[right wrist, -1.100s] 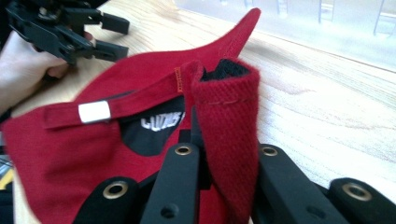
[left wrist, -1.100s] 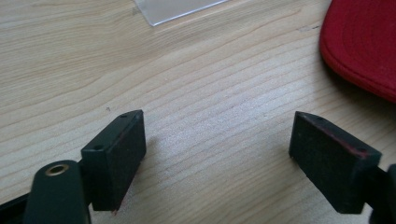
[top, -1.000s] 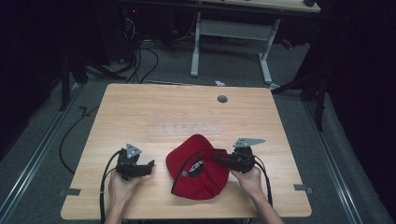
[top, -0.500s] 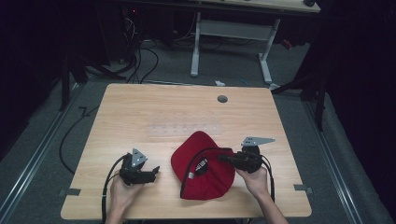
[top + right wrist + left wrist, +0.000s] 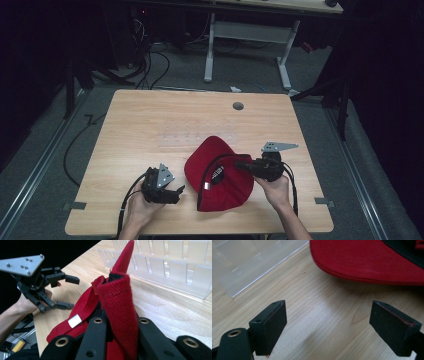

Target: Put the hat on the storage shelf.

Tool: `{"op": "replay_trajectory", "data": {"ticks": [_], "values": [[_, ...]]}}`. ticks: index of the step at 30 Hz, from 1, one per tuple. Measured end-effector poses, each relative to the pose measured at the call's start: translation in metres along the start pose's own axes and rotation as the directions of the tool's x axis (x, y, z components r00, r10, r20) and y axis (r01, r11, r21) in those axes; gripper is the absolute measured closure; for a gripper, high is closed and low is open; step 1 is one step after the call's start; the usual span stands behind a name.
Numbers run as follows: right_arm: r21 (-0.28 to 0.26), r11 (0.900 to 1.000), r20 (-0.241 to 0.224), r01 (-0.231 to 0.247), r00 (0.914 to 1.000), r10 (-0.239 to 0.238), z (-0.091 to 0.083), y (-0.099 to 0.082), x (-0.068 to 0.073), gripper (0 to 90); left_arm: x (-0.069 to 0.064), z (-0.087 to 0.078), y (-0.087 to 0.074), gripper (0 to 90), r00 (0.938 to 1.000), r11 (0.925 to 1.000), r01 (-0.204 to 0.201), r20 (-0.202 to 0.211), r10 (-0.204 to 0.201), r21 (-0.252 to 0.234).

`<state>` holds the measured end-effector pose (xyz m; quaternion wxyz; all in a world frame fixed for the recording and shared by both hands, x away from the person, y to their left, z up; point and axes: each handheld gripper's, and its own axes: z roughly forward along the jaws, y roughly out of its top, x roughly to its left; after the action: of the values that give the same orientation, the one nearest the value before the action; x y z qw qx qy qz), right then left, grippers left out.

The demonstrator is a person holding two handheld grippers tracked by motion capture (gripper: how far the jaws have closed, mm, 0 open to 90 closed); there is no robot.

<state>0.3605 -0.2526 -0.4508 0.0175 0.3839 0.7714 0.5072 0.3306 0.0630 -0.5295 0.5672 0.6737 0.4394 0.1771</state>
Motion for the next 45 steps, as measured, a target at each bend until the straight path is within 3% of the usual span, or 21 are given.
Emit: {"op": "replay_trajectory", "data": {"ticks": [10, 12, 15, 21, 27, 31, 37, 39, 45], "values": [[-0.008, 0.9991, -0.026, -0.042, 0.9988, 0.042, 0.001, 0.011, -0.001, 85.3, -0.018, 0.003, 0.007, 13.8, 0.9979, 0.9982, -0.056, 0.030, 0.057, -0.019], [-0.008, 0.9985, -0.030, -0.054, 0.9981, 0.054, 0.002, 0.012, -0.002, 85.3, -0.021, 0.003, 0.008, 13.8, 0.9978, 0.9983, -0.052, 0.041, 0.053, -0.027], [-0.002, 0.9974, -0.042, -0.072, 0.9966, 0.072, 0.004, 0.014, -0.002, 85.3, -0.024, 0.004, 0.009, 14.0, 0.9972, 0.9982, -0.051, 0.052, 0.053, -0.032], [0.027, 0.9943, -0.051, -0.103, 0.9932, 0.105, 0.009, 0.017, -0.004, 85.3, -0.031, 0.003, 0.011, 14.4, 0.9940, 0.9950, -0.094, 0.053, 0.096, -0.034], [0.059, 0.9931, -0.037, -0.102, 0.9939, 0.104, 0.010, 0.016, -0.002, 85.3, -0.029, -0.001, 0.021, 15.9, 0.9948, 0.9981, -0.029, 0.096, 0.034, -0.055], [0.065, 0.9921, -0.043, -0.107, 0.9930, 0.110, 0.007, 0.018, 0.001, 85.2, -0.032, -0.003, 0.029, 18.6, 0.9939, 0.9969, -0.050, 0.095, 0.055, -0.060], [0.080, 0.9904, -0.055, -0.113, 0.9915, 0.118, 0.009, 0.019, 0.000, 85.2, -0.030, -0.002, 0.033, 28.3, 0.9944, 0.9955, -0.038, 0.095, 0.046, -0.086], [0.094, 0.9884, -0.055, -0.119, 0.9906, 0.125, 0.014, 0.018, -0.001, 85.2, -0.030, -0.001, 0.032, 36.3, 0.9941, 0.9959, -0.056, 0.089, 0.062, -0.072], [0.089, 0.9880, -0.069, -0.126, 0.9888, 0.133, 0.014, 0.018, 0.001, 85.1, -0.029, -0.003, 0.033, 38.3, 0.9934, 0.9971, -0.052, 0.100, 0.057, -0.055]]}}
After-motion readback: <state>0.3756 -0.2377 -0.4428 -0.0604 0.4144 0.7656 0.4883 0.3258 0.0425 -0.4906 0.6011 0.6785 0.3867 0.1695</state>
